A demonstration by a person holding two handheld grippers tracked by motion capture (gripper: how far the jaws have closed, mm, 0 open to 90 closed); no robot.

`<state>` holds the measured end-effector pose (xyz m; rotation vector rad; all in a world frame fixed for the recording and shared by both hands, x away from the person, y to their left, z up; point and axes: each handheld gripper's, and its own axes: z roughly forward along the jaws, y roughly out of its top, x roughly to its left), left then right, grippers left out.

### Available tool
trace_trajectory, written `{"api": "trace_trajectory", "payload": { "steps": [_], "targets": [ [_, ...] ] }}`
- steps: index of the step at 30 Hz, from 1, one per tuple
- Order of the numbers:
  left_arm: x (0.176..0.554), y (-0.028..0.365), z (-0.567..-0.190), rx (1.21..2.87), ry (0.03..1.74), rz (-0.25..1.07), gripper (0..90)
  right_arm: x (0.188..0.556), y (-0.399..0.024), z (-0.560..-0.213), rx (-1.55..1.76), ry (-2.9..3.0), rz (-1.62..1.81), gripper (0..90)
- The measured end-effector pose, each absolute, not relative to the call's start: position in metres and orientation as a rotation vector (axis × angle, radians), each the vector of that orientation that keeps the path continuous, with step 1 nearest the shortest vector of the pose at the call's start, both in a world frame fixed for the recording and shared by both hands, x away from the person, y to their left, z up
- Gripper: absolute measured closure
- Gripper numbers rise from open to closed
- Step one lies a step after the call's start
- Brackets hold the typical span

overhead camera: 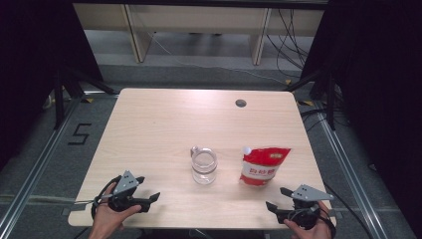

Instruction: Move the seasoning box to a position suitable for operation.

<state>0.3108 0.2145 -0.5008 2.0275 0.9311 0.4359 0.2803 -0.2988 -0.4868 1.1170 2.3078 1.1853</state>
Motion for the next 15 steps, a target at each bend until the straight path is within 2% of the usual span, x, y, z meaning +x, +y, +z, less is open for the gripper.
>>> {"api": "trace_trajectory", "payload": {
  "steps": [8,15],
  "targets": [
    [0.319,0.208,-0.494,1.990,0.932,0.449,22.2,0.278,-0.297,-0.487,1.166,2.303,1.184,26.2],
    [0.326,0.205,-0.482,1.974,0.918,0.468,29.7,0.281,-0.297,-0.487,1.102,2.305,1.179,26.2]
  ]
}}
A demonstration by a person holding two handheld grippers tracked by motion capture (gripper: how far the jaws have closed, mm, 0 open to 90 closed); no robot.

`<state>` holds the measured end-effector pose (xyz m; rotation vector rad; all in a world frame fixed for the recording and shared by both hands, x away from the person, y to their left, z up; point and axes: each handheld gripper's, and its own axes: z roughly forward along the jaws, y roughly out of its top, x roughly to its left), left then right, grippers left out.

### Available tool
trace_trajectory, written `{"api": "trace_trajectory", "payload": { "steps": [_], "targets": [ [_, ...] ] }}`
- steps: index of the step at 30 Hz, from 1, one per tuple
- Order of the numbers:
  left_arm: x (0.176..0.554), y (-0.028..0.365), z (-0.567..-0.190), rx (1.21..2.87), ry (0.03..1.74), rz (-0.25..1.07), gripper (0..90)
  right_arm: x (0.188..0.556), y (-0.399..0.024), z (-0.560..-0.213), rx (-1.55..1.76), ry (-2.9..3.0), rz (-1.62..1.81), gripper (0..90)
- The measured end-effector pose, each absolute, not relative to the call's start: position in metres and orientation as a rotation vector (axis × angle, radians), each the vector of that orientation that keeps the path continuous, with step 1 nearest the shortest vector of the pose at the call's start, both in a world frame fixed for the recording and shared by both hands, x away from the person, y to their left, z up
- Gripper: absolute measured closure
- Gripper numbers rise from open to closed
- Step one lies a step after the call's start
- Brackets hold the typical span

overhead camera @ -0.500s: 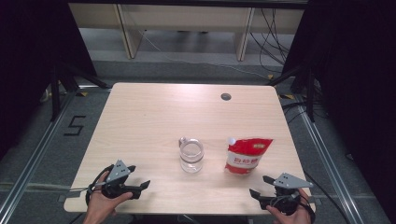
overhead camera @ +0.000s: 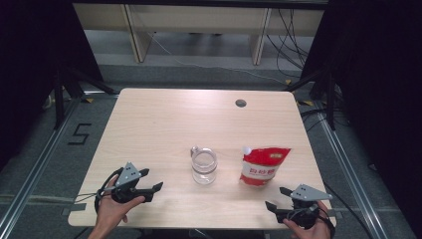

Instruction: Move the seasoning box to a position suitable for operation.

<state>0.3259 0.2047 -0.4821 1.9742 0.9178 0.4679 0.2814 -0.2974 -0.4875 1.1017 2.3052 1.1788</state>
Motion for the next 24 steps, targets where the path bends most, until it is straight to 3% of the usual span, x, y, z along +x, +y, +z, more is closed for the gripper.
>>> {"api": "trace_trajectory", "payload": {
  "steps": [6,8,9,10,15,24],
  "targets": [
    [0.332,0.195,-0.476,1.975,0.890,0.437,43.2,0.282,-0.299,-0.487,1.117,2.296,1.199,26.2],
    [0.334,0.192,-0.474,1.972,0.873,0.444,50.5,0.281,-0.299,-0.487,1.132,2.291,1.186,26.3],
    [0.335,0.189,-0.472,1.980,0.861,0.458,60.2,0.282,-0.299,-0.487,1.116,2.293,1.191,26.3],
    [0.338,0.188,-0.470,2.000,0.816,0.492,60.2,0.282,-0.299,-0.487,1.116,2.293,1.191,26.3],
    [0.350,0.177,-0.464,1.984,0.819,0.477,79.4,0.279,-0.298,-0.486,1.174,2.289,1.205,26.3],
    [0.384,0.149,-0.447,1.974,0.783,0.451,89.4,0.283,-0.300,-0.488,1.118,2.292,1.203,26.3]
  ]
}}
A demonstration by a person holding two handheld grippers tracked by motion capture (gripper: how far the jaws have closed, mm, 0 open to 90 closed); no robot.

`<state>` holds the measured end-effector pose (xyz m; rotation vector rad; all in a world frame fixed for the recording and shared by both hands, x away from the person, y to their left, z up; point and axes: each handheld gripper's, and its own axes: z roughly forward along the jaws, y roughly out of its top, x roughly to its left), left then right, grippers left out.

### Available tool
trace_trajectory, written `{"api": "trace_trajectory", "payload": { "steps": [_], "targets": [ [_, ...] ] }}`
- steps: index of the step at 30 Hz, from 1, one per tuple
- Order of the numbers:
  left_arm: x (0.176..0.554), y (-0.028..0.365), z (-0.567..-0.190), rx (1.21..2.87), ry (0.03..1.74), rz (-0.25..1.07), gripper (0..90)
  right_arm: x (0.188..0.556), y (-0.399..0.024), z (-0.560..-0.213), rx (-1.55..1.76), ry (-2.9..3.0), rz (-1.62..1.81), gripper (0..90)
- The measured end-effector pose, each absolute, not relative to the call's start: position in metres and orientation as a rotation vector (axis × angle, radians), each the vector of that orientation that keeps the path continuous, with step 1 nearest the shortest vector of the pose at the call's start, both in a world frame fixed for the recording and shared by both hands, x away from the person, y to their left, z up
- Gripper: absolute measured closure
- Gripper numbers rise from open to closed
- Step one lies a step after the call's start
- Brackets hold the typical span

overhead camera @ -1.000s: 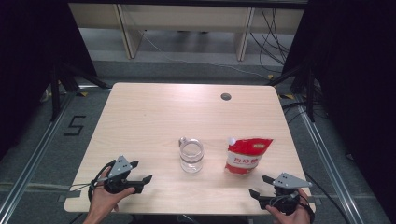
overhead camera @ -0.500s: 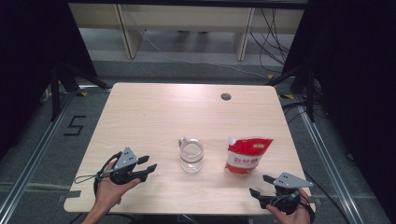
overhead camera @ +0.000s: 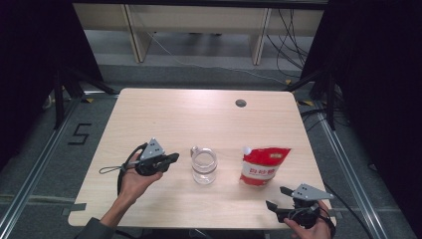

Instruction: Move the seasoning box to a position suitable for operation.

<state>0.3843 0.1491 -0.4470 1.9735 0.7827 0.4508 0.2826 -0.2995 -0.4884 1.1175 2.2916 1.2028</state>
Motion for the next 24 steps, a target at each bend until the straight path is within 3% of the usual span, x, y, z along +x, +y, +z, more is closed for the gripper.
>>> {"api": "trace_trajectory", "payload": {
  "steps": [14,16,24],
  "targets": [
    [0.414,0.117,-0.422,2.004,0.747,0.428,89.5,0.284,-0.299,-0.490,1.120,2.306,1.194,26.3],
    [0.412,0.110,-0.420,2.008,0.811,0.397,89.5,0.284,-0.299,-0.490,1.111,2.303,1.190,26.3],
    [0.432,0.093,-0.417,2.081,0.718,0.446,89.5,0.284,-0.299,-0.490,1.107,2.315,1.187,26.3]
  ]
}}
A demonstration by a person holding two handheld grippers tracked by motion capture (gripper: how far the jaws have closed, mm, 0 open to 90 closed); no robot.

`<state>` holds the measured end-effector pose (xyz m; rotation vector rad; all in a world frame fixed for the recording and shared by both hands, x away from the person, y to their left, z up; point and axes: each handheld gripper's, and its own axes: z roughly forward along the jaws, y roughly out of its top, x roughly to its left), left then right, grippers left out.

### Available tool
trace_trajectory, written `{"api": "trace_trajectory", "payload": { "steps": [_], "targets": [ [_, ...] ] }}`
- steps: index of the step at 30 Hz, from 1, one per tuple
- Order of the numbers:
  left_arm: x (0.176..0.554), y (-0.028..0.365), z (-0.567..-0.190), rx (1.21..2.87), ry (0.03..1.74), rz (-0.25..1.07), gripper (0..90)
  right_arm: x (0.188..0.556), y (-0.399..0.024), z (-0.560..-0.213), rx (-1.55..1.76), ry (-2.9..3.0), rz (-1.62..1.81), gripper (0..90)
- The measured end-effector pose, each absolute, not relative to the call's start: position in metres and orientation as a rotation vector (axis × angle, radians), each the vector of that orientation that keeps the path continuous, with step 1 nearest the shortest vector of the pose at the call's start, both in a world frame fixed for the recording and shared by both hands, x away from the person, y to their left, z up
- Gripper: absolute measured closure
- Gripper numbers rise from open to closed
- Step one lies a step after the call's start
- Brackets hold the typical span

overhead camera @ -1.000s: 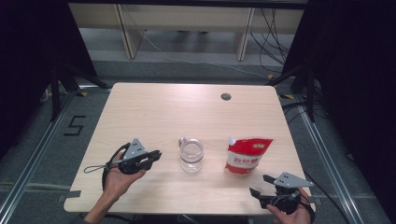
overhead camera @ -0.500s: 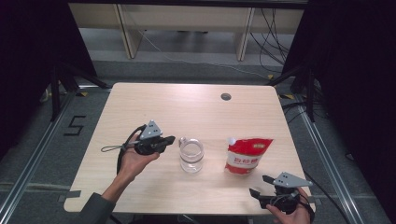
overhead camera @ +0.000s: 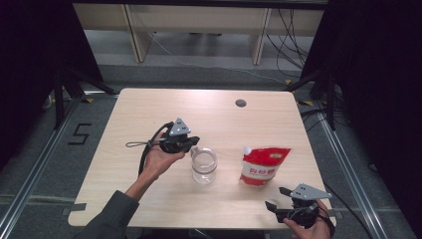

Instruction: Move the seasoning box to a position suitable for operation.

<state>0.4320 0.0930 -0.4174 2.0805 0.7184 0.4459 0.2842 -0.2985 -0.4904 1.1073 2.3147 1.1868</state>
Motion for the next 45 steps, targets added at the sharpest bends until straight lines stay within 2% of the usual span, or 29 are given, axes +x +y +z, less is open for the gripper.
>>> {"api": "trace_trajectory", "payload": {
  "steps": [28,45],
  "targets": [
    [0.442,0.083,-0.420,2.199,0.739,0.430,89.1,0.283,-0.297,-0.492,1.117,2.343,1.166,26.3],
    [0.433,0.104,-0.420,2.144,0.817,0.401,86.4,0.285,-0.297,-0.492,1.093,2.345,1.157,26.3]
  ]
}}
